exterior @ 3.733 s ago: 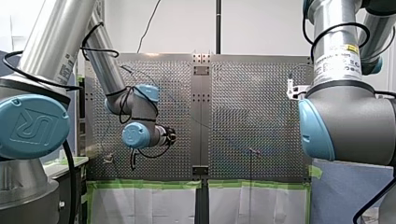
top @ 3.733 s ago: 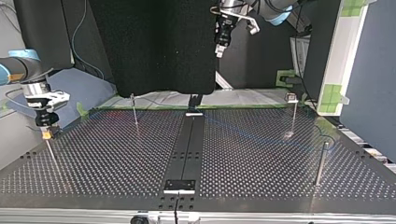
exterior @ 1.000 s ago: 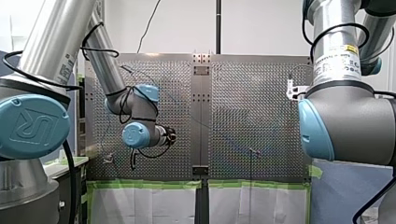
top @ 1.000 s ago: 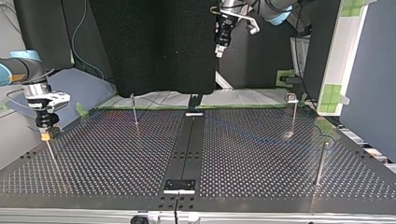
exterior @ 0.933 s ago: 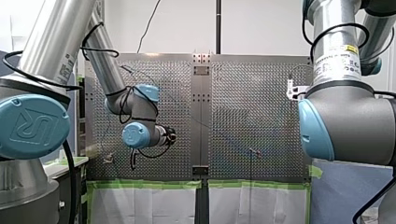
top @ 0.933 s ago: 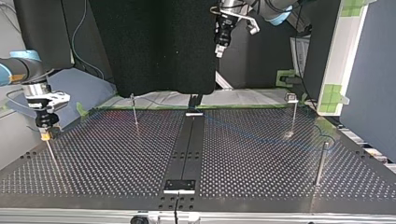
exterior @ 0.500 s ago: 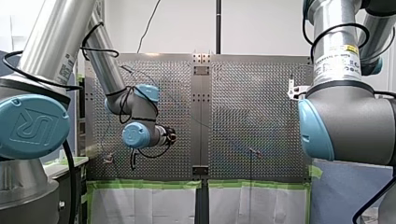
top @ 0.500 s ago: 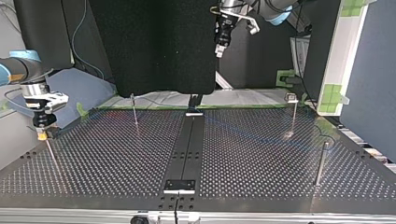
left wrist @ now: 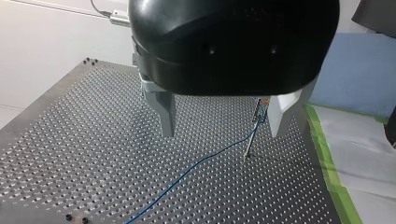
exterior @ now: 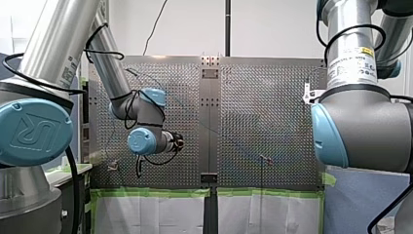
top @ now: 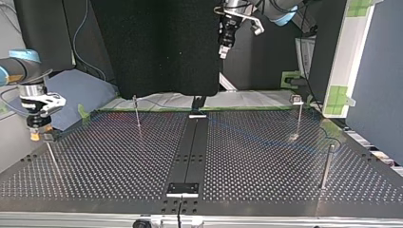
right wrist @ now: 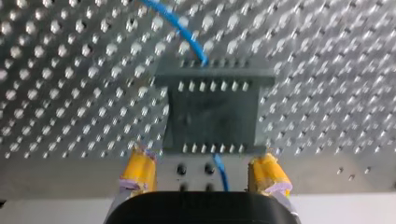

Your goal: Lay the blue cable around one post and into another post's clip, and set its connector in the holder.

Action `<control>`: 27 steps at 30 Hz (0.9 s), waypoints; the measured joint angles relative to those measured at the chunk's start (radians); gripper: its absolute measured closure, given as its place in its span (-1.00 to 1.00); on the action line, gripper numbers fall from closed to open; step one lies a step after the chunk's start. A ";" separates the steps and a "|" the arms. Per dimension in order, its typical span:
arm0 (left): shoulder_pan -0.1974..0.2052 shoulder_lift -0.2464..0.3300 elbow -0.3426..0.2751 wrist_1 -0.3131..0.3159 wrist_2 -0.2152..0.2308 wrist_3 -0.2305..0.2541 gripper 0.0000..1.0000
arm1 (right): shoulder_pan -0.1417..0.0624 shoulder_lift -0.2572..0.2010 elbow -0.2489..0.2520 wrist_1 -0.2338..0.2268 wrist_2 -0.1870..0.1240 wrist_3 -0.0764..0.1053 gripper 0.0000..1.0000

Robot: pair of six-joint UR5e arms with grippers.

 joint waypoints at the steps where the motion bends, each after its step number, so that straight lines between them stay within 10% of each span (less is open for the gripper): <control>1: 0.000 0.000 0.000 0.000 0.000 0.000 -0.96 | -0.001 0.000 0.000 0.006 0.008 0.000 -0.98; 18: 0.000 0.000 0.000 0.000 0.000 0.000 -0.96 | -0.014 -0.006 0.018 0.112 0.162 -0.001 -0.98; 27: 0.000 0.000 0.000 0.000 0.002 0.000 -0.96 | -0.005 -0.071 0.087 0.049 0.245 0.057 -0.98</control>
